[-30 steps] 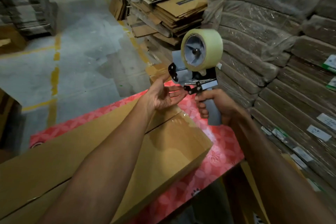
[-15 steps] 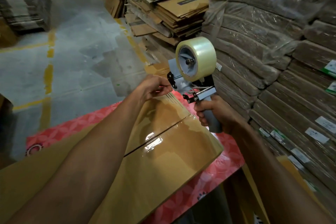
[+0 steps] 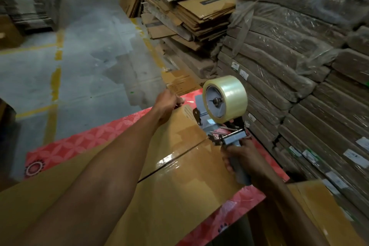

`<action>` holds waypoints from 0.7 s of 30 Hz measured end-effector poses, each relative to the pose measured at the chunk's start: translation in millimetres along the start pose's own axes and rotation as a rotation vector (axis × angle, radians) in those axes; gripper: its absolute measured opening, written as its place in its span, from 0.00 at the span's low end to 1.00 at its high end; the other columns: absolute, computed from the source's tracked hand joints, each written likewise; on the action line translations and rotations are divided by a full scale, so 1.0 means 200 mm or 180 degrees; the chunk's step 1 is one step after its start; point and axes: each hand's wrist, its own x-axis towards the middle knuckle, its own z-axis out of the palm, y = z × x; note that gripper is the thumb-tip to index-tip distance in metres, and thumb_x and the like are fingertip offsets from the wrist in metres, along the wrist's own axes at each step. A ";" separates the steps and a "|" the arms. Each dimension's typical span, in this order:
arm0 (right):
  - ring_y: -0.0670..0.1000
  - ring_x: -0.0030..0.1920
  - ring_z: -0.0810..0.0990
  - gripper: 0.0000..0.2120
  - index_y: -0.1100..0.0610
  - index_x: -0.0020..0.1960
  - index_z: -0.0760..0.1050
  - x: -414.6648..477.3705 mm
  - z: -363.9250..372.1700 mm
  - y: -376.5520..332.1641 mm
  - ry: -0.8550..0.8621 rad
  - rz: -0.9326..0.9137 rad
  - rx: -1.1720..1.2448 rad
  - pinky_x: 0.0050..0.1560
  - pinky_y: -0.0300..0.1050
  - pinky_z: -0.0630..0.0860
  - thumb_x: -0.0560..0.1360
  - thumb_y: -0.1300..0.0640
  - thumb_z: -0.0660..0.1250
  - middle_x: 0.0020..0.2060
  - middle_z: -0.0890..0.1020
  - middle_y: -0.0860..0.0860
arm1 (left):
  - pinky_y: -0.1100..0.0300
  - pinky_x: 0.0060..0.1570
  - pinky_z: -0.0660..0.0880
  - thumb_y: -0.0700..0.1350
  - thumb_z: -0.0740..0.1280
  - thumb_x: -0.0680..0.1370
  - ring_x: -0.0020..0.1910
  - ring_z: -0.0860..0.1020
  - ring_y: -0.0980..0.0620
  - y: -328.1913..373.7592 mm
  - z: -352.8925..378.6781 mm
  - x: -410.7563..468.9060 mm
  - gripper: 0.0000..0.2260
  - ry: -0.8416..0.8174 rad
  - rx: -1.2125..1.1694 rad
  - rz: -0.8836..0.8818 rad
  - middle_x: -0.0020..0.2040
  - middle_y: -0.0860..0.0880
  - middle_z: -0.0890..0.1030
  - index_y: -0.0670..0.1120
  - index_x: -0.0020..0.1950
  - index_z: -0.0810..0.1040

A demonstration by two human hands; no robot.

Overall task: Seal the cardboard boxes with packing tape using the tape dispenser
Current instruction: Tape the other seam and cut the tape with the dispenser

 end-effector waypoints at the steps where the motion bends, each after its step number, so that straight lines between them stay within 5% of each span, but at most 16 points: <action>1: 0.53 0.27 0.71 0.06 0.65 0.38 0.73 0.00 0.01 0.01 -0.0003 0.0026 0.0043 0.28 0.46 0.67 0.74 0.70 0.64 0.30 0.74 0.59 | 0.53 0.44 0.78 0.41 0.73 0.77 0.42 0.84 0.45 -0.02 0.01 0.00 0.07 0.0045 0.0021 0.0036 0.40 0.43 0.86 0.38 0.42 0.86; 4: 0.54 0.26 0.70 0.03 0.64 0.37 0.74 0.01 0.02 0.02 -0.0056 0.0031 0.0083 0.27 0.45 0.66 0.68 0.65 0.67 0.29 0.74 0.59 | 0.51 0.47 0.78 0.40 0.73 0.77 0.41 0.83 0.46 -0.03 0.03 0.00 0.06 0.0044 -0.0117 -0.0059 0.42 0.41 0.86 0.36 0.45 0.86; 10: 0.54 0.27 0.71 0.04 0.63 0.37 0.75 0.03 0.00 0.03 -0.0108 0.0058 0.0068 0.29 0.46 0.66 0.70 0.66 0.66 0.30 0.74 0.58 | 0.54 0.42 0.76 0.40 0.72 0.77 0.42 0.82 0.47 -0.03 0.04 0.01 0.05 0.0083 -0.0166 -0.0273 0.39 0.46 0.84 0.39 0.45 0.85; 18: 0.53 0.28 0.73 0.05 0.63 0.38 0.76 0.05 -0.01 0.01 -0.0126 0.0197 -0.0251 0.30 0.47 0.69 0.73 0.65 0.66 0.30 0.76 0.58 | 0.52 0.46 0.79 0.46 0.77 0.73 0.43 0.82 0.47 -0.01 0.00 0.02 0.09 -0.0163 0.0469 -0.0591 0.43 0.45 0.84 0.43 0.41 0.81; 21: 0.54 0.28 0.74 0.05 0.64 0.39 0.77 0.06 0.00 -0.01 -0.0026 0.0249 -0.0347 0.30 0.47 0.69 0.72 0.65 0.66 0.30 0.77 0.59 | 0.57 0.37 0.73 0.46 0.76 0.75 0.38 0.77 0.51 0.01 0.01 0.01 0.09 -0.0117 0.0938 -0.0370 0.44 0.46 0.82 0.44 0.41 0.79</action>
